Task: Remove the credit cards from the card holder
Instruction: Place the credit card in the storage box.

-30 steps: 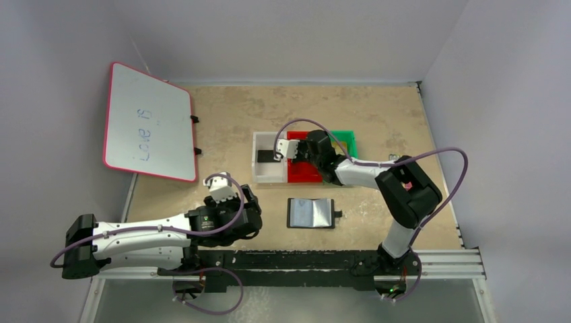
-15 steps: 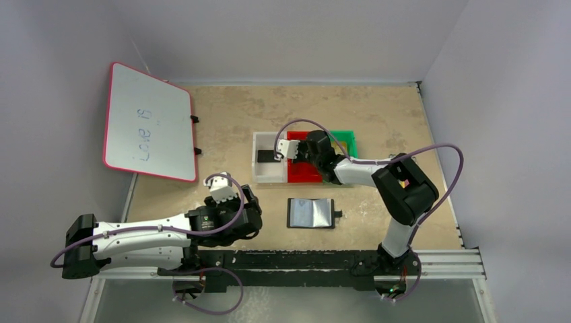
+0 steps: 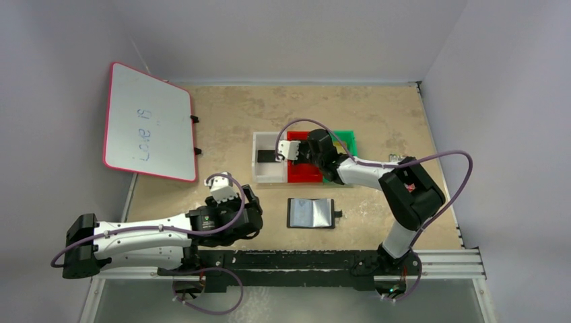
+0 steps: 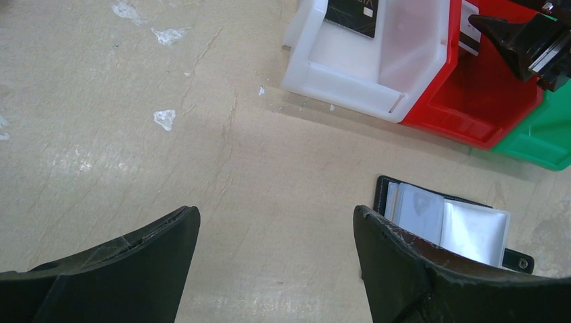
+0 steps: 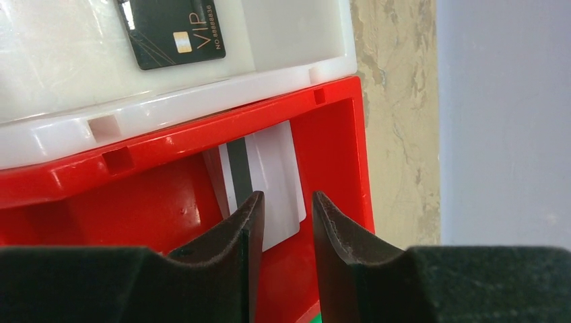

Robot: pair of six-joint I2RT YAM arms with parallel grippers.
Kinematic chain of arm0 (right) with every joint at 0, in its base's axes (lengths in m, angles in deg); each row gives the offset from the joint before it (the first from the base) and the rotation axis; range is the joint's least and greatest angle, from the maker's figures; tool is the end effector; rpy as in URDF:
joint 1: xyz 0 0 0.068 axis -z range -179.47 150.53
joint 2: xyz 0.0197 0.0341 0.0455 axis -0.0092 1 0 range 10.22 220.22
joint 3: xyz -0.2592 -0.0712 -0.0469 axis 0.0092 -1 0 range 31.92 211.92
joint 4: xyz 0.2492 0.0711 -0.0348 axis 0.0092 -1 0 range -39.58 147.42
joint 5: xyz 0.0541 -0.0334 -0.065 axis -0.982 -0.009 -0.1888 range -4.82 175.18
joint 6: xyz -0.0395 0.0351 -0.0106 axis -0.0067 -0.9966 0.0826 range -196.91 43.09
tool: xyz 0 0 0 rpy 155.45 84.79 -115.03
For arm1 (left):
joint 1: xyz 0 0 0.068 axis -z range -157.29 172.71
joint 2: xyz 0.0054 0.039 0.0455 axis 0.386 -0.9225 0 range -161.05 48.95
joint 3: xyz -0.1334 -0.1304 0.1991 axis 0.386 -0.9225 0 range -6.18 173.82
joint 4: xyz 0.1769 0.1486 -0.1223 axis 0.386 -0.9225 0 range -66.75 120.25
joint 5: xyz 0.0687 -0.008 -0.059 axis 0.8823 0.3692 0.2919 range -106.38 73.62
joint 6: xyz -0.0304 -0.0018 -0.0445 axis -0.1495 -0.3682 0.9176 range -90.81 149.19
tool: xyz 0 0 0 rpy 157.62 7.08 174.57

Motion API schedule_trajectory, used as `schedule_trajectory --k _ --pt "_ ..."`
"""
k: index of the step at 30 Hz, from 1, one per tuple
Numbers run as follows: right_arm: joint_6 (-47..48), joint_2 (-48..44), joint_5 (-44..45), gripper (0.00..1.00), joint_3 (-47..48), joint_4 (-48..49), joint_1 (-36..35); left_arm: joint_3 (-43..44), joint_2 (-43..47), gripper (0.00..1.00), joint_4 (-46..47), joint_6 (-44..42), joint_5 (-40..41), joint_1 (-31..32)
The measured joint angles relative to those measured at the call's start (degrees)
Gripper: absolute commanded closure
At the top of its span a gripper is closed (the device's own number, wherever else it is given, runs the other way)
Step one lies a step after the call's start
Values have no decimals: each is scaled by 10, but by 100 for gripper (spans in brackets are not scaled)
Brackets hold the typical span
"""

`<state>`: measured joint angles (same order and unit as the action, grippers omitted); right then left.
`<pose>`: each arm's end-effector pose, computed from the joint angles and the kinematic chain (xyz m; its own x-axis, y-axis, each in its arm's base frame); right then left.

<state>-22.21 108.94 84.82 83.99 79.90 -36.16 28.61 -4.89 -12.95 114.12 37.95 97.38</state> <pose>0.2981 0.2223 0.1928 0.3015 -0.7930 -0.5293 -0.6158 0.2619 -0.7431 0.0701 -0.1461 0.2195 -0.4814 -0.4413 -0.7573 -0.1922 0.8961 -0.4000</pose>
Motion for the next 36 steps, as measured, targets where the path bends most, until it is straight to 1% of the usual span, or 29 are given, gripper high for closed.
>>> schedule_trajectory --k 5,8,10,16,20,23,32,36 --pt "-4 0 -5 65 0 -4 1 0 -2 16 3 0 -3 0" --pt "-19 0 -5 70 2 -4 1 0 -2 16 3 0 -3 0" --pt "-43 0 -7 77 4 -5 1 0 -2 16 3 0 -3 0" --pt "-165 -36 -24 85 4 -19 3 0 -2 16 3 0 -3 0" --pt "-246 -90 -39 85 -28 11 3 0 -3 16 7 0 -3 0" --pt "-281 -106 -45 88 -57 32 3 0 -9 16 13 0 -4 0" --pt "-308 -53 -52 89 -60 20 3 0 -22 16 22 0 -10 0" --pt "-316 -40 -52 89 -45 0 3 0 -20 16 22 0 -11 0"
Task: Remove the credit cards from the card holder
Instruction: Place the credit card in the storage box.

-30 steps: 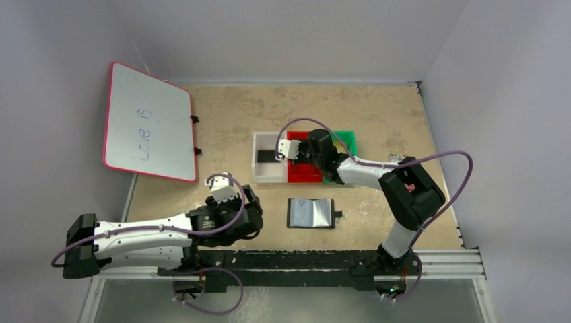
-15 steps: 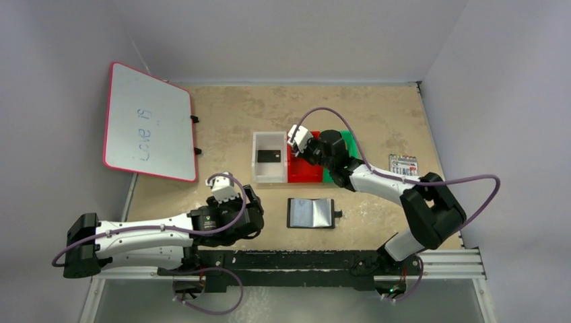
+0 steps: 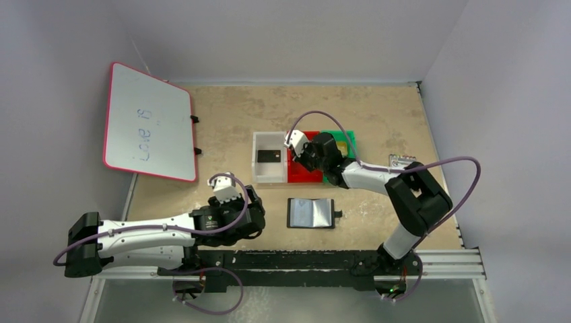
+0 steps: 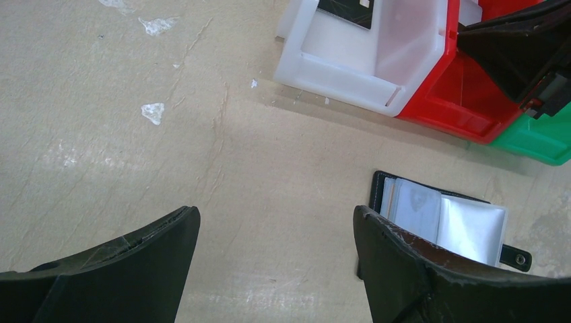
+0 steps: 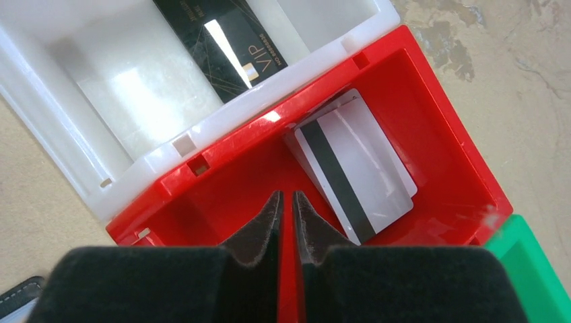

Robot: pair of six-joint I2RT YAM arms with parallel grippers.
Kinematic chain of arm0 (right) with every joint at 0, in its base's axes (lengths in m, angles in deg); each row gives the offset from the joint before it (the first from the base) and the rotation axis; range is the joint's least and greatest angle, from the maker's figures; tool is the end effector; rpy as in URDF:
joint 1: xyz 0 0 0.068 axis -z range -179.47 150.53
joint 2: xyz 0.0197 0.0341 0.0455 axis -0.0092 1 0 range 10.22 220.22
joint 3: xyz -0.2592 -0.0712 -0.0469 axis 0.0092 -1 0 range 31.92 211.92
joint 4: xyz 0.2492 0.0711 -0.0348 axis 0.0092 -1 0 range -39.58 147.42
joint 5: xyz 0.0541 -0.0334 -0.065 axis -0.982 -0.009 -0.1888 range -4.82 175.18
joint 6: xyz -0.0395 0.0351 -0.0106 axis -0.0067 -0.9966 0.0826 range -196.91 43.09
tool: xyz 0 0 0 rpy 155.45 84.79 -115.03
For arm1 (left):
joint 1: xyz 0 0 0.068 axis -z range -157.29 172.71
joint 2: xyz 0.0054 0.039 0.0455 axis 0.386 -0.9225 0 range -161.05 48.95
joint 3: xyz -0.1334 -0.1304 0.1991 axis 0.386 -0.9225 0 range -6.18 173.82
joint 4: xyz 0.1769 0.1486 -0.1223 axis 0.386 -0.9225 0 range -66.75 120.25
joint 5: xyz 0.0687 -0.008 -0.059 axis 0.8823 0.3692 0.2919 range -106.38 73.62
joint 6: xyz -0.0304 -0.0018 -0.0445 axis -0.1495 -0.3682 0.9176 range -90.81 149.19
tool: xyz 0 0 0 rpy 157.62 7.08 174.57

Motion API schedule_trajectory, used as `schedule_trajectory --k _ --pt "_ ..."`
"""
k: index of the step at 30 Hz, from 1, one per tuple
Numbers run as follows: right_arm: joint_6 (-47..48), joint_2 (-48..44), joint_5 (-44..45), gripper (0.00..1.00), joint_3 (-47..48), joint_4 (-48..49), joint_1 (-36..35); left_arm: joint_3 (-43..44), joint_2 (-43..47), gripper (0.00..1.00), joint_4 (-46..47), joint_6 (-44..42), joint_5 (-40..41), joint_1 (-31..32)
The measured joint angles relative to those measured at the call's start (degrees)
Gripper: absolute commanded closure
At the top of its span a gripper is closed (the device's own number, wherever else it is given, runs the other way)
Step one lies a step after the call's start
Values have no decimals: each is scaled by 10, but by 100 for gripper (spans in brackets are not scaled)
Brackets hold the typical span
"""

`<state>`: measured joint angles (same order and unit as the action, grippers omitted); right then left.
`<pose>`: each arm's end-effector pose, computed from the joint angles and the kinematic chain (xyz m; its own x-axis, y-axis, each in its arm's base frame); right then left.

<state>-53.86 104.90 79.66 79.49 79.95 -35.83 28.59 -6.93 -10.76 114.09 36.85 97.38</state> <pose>0.2813 0.2113 0.1926 -0.0497 -0.5205 -0.8524 -0.7388 0.5935 -0.3193 0.0716 -0.1531 0.2155 -0.4973 -0.4415 -0.7469 -0.1902 0.8954 -0.4026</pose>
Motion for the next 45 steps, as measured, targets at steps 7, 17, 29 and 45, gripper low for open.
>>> schedule_trajectory --k 7,17,29,45 --pt "-14 28 1 92 41 -34 0 -5 10 16 0 0 0 0" --pt "-14 63 31 93 73 -81 0 -9 14 16 -1 0 0 0" --pt "-14 73 28 92 99 -118 0 -16 27 16 -2 1 0 0" --pt "-23 113 50 93 119 -131 0 -18 29 16 -7 2 0 0"
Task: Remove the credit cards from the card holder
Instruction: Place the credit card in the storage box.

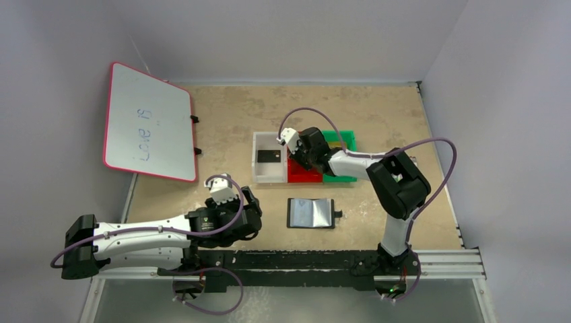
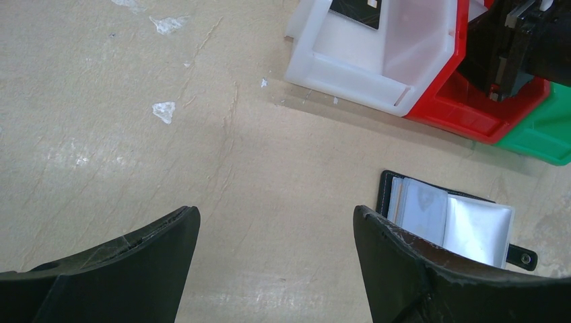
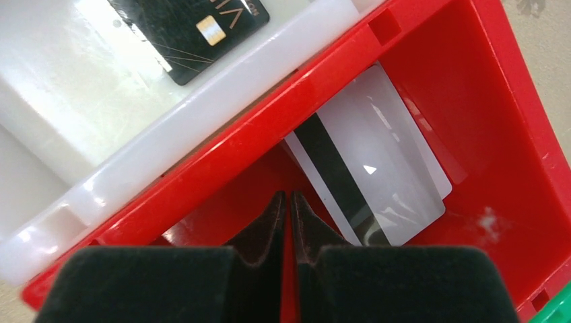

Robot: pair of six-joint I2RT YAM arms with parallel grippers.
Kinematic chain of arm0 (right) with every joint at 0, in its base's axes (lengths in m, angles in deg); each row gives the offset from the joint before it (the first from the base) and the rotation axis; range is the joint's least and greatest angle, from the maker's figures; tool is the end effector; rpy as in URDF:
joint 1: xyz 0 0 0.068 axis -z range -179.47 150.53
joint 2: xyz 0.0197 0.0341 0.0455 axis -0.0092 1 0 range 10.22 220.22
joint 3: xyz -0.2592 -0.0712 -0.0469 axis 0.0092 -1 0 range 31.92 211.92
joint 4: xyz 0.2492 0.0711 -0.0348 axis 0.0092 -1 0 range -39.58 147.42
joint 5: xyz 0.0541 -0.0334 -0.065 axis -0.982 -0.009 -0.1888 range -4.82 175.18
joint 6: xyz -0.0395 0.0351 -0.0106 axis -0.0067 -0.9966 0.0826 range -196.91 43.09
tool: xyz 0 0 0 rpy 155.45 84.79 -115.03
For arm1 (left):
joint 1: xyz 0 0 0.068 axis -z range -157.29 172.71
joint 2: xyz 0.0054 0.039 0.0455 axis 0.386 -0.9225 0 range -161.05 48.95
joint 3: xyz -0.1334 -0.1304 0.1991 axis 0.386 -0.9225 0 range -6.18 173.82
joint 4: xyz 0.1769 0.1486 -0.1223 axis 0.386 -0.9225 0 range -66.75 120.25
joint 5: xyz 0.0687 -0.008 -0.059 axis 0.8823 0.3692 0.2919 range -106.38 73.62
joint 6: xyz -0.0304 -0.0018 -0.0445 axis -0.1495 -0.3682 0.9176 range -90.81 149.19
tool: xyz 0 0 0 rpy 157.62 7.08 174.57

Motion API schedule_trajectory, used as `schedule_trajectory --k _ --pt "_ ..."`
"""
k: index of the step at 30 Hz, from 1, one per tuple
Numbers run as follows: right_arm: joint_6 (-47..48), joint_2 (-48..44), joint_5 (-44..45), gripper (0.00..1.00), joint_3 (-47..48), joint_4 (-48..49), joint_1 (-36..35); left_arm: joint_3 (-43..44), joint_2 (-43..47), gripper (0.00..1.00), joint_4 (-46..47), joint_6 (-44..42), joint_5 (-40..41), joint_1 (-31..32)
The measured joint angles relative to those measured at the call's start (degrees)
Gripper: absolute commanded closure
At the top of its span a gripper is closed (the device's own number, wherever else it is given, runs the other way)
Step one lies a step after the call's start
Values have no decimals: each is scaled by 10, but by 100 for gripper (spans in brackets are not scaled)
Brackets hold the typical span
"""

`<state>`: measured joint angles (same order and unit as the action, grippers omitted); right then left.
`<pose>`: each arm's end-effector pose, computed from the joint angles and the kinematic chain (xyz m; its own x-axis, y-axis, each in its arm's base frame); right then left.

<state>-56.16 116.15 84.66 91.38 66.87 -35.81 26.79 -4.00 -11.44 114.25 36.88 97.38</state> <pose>0.3158 0.2327 0.1652 -0.2416 -0.6175 -0.7486 -0.7313 0.6229 -0.2778 0.0690 -0.1437 0.2130 -0.4948 -0.4496 -0.7437 -0.1908 0.8911 -0.4118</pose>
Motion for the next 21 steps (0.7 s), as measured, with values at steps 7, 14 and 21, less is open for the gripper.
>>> schedule_trajectory --k 7,14,21 --pt "6 6 27 93 4 10 0 0 0 16 0 0 0 0" --pt "17 7 42 93 4 14 1 0 0 16 0 0 0 0" --pt "27 6 43 88 4 14 2 0 0 16 -2 0 0 0"
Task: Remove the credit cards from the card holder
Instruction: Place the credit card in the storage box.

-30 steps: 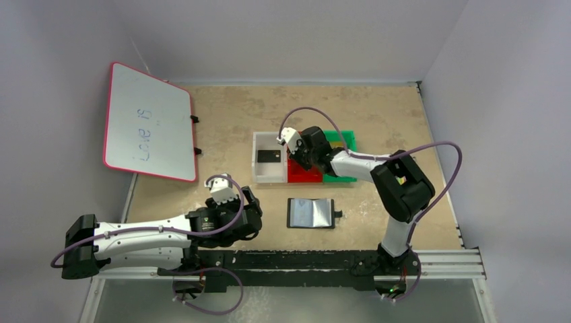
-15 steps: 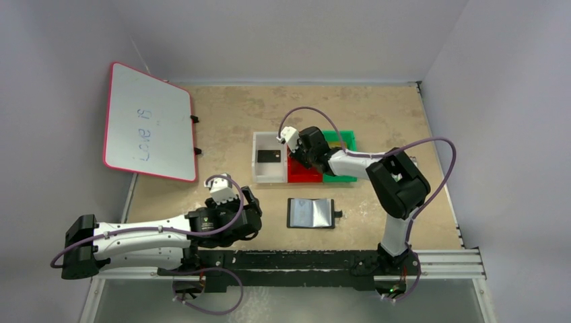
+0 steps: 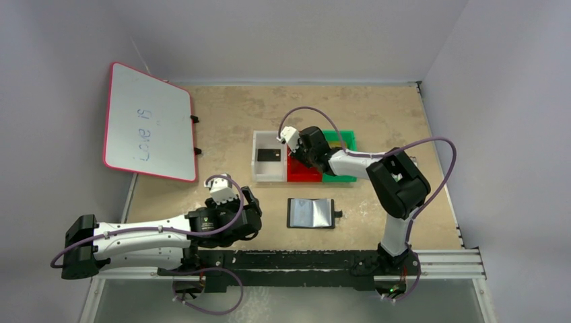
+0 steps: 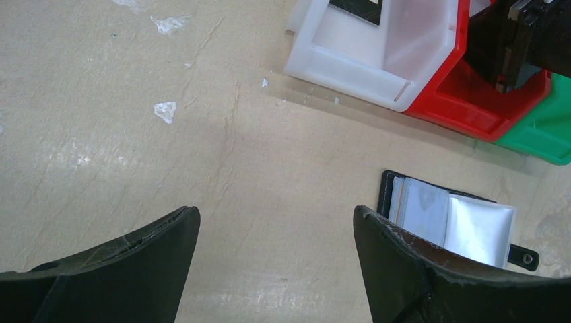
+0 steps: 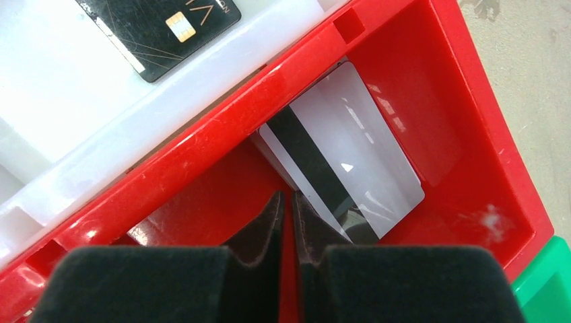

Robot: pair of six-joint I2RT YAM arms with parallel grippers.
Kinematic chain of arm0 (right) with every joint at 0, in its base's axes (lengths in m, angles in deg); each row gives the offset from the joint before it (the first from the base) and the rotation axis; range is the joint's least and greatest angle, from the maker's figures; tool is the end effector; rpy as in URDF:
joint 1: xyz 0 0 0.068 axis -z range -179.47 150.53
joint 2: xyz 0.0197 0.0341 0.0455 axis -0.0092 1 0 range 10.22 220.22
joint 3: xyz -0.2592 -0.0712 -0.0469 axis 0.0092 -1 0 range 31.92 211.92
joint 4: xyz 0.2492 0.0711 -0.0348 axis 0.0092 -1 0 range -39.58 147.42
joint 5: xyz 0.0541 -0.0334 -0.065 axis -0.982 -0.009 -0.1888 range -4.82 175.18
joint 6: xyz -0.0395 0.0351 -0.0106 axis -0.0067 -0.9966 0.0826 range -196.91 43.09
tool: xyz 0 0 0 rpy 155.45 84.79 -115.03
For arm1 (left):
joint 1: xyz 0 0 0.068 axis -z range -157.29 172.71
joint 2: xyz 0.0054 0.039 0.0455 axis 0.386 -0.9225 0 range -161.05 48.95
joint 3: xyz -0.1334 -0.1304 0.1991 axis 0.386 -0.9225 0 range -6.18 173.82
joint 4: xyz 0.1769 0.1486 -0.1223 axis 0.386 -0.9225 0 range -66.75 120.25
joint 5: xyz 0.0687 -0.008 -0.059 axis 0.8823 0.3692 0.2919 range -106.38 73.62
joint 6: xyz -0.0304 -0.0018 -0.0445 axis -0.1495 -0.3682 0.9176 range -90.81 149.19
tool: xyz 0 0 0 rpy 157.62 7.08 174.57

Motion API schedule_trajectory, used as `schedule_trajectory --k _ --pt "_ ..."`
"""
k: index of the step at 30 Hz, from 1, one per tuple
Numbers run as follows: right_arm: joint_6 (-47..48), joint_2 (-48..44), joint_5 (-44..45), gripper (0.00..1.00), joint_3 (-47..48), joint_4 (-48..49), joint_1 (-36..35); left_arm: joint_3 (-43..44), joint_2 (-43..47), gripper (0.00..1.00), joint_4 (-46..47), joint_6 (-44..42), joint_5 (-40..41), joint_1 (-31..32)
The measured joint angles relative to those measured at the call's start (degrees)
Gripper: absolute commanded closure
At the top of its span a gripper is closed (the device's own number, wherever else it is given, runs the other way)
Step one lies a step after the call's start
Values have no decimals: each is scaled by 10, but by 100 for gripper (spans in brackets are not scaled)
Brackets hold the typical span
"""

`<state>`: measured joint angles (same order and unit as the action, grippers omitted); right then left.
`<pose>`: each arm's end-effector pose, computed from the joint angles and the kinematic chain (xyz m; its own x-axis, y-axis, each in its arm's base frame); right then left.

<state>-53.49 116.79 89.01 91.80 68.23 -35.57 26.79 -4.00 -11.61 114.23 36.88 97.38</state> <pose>0.3212 0.2312 0.1654 -0.2183 -0.6500 -0.7279 -0.6874 0.6319 -0.3580 0.0689 -0.1435 0.2128 -0.4954 -0.4472 -0.7447 -0.1909 0.8924 -0.4089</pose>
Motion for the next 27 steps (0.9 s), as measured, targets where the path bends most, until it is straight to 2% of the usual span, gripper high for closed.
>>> schedule_trajectory --k 7,12,14,16,19,21,22,25,27 --pt "0 -16 -18 81 -3 -8 2 0 -5 16 4 -1 0 0" --pt "-2 -75 -45 83 -12 -14 2 0 -15 16 9 -2 -1 0" --pt "-2 -112 -53 80 -27 -7 3 0 -20 16 11 -3 -2 0" --pt "-9 -161 -62 70 -60 13 3 1 -27 16 11 -3 -2 0" --pt "-57 -273 -79 48 -139 44 3 2 -31 15 11 -4 -4 0" --pt "-123 -357 -75 32 -183 59 3 3 -31 15 15 -6 -4 0" --pt "-160 -393 -70 28 -193 59 3 3 -31 15 18 -6 -4 0" --pt "-269 -460 -57 4 -196 44 3 3 -31 15 28 -6 -5 0" --pt "-350 -491 -50 0 -201 26 5 3 -31 15 36 -6 -5 0"
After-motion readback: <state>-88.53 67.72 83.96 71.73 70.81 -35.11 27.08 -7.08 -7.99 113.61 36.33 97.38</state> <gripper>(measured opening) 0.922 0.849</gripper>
